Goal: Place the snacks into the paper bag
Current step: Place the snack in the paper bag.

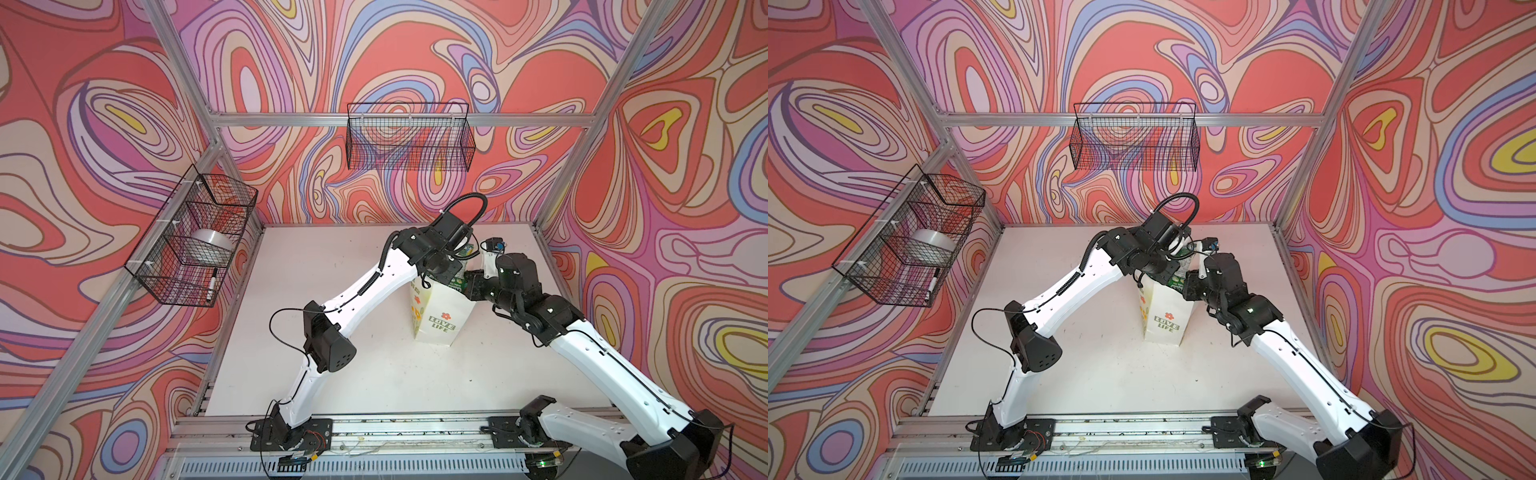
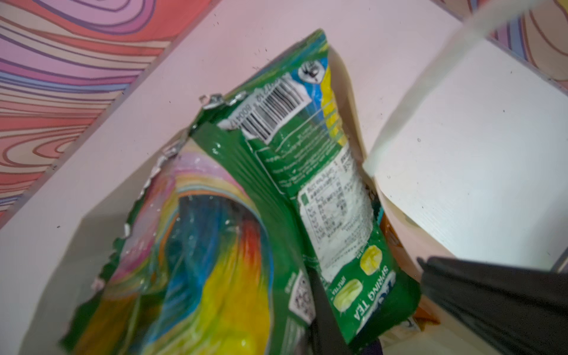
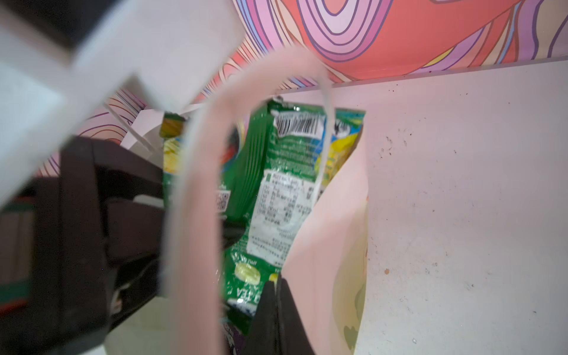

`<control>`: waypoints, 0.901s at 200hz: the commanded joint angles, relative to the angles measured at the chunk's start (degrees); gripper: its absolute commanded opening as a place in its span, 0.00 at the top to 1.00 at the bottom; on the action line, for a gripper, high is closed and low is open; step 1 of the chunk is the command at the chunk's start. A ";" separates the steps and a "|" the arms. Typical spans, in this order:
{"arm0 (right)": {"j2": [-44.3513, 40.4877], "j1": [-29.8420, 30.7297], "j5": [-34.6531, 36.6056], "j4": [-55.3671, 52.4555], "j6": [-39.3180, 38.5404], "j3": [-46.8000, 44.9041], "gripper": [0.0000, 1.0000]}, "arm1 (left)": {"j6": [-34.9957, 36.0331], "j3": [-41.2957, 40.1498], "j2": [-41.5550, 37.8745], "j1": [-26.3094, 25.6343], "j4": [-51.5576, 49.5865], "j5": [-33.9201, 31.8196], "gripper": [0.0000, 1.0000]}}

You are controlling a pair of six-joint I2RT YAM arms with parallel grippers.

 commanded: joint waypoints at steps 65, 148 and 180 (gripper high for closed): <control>0.01 0.09 0.36 -0.66 -0.32 -0.81 1.00 | -1.01 -7.06 -8.07 -0.37 -4.19 5.96 0.63; 0.01 0.09 0.45 -0.66 -0.32 -0.86 1.00 | -7.39 -2.04 -8.19 -0.22 4.34 -11.33 0.50; 0.15 0.15 0.36 -0.66 -0.35 -0.85 1.00 | -7.07 1.18 -3.90 -0.09 5.58 -12.59 0.53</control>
